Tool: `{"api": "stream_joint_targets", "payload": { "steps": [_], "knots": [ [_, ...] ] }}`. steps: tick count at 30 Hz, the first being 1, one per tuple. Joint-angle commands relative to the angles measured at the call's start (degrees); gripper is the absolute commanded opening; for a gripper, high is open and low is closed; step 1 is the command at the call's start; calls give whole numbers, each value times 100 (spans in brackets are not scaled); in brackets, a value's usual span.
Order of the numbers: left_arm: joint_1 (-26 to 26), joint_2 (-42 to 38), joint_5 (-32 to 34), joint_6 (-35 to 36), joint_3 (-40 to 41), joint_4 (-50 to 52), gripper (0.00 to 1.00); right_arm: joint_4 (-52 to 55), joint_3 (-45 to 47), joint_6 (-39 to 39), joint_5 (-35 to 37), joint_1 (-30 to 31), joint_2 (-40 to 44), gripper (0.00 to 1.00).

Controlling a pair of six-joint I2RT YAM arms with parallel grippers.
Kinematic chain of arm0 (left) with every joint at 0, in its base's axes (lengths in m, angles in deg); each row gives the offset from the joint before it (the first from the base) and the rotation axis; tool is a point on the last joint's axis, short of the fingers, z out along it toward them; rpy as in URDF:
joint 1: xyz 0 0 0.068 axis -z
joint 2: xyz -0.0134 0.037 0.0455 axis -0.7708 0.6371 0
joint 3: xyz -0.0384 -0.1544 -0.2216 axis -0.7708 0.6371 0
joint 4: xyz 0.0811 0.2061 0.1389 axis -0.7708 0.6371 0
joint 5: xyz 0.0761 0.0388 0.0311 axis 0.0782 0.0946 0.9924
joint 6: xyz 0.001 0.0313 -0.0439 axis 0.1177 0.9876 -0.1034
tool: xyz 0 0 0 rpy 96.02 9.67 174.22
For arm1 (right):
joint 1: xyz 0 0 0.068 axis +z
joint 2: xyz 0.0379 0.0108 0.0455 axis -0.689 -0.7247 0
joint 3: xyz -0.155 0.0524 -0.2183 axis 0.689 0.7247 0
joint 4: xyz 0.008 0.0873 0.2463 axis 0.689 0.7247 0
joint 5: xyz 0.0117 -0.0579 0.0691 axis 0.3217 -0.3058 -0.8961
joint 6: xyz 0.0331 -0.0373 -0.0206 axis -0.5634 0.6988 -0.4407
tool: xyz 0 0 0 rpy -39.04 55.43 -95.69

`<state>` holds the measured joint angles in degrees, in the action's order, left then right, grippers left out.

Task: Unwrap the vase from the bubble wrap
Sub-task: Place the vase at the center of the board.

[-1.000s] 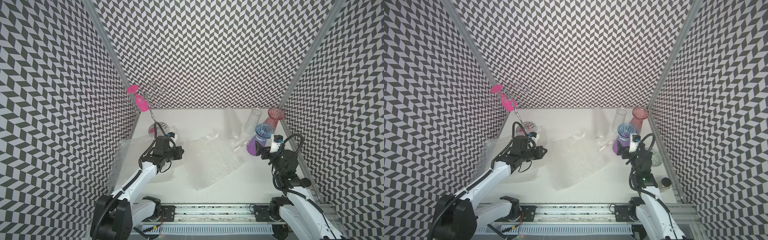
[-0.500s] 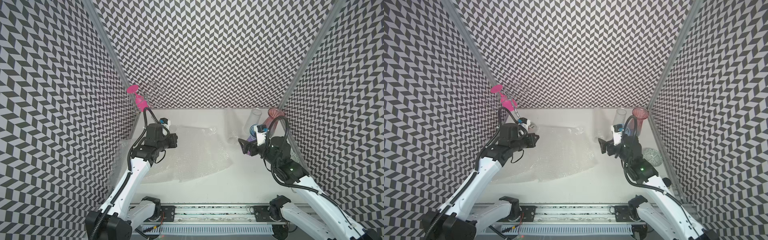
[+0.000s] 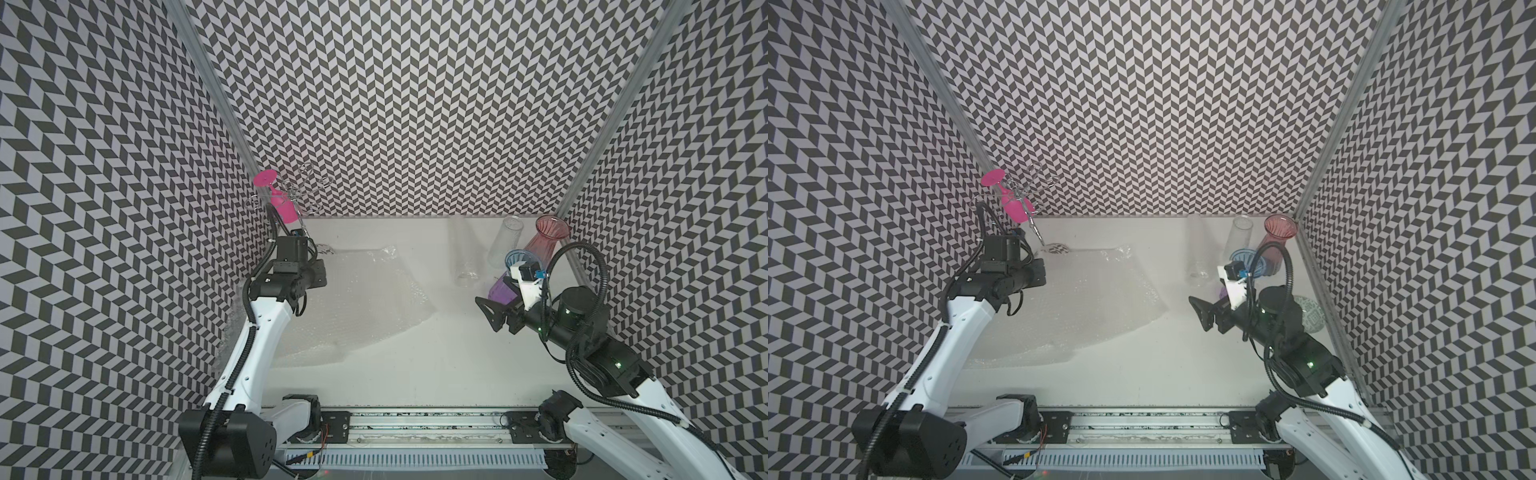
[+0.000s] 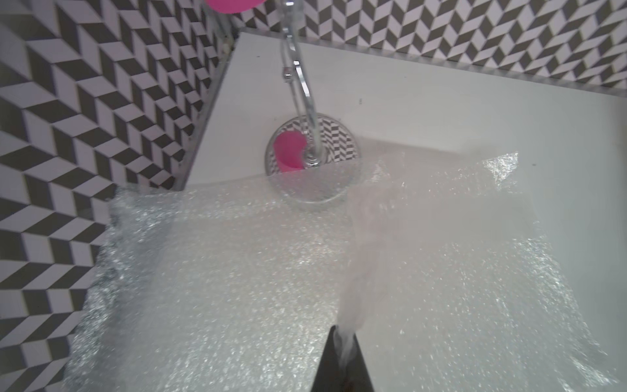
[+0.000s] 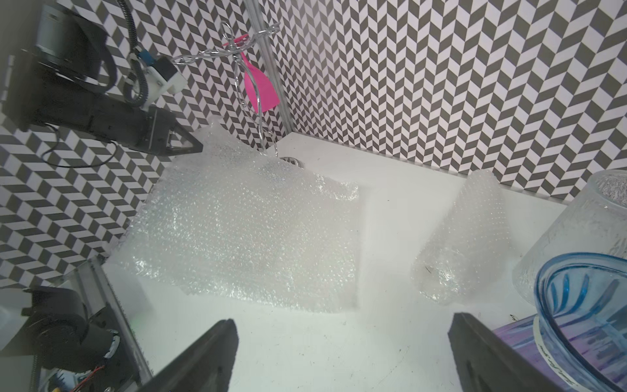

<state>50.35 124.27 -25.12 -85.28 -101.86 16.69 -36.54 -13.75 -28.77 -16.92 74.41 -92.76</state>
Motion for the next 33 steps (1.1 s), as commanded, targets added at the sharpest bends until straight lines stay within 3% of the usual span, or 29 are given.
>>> {"api": "stream_joint_targets", "payload": {
  "steps": [1, 3, 7, 16, 19, 22, 27, 29, 33],
  "knots": [
    [-398, -35, 311, 362, 122, 77, 0, 105, -142, 192, -398, 43, 17, 99],
    [-581, 69, 536, 511, 127, 25, 0, 186, -218, 235, -465, 46, -3, 99],
    [-676, 350, 1584, 629, 9, -14, 0, 316, -354, 308, -339, 64, -30, 99],
    [-701, 592, 2349, 748, 71, -228, 0, 247, -898, 626, -75, 342, -572, 99],
    [-958, 427, 2193, 717, 136, -298, 0, 156, -820, 538, -185, 354, -590, 99],
    [-1475, 220, 1631, 693, 264, -387, 0, 84, -796, 499, -291, 393, -561, 99],
    [-1750, 214, 1443, 636, 381, -464, 0, 159, -937, 612, -110, 548, -524, 99],
    [-1860, 222, 1388, 604, 362, -481, 5, 259, -1053, 688, 27, 586, -456, 99],
    [-1901, 271, 1395, 557, 237, -398, 29, 304, -1126, 765, 239, 706, -316, 99]
  ]
}}
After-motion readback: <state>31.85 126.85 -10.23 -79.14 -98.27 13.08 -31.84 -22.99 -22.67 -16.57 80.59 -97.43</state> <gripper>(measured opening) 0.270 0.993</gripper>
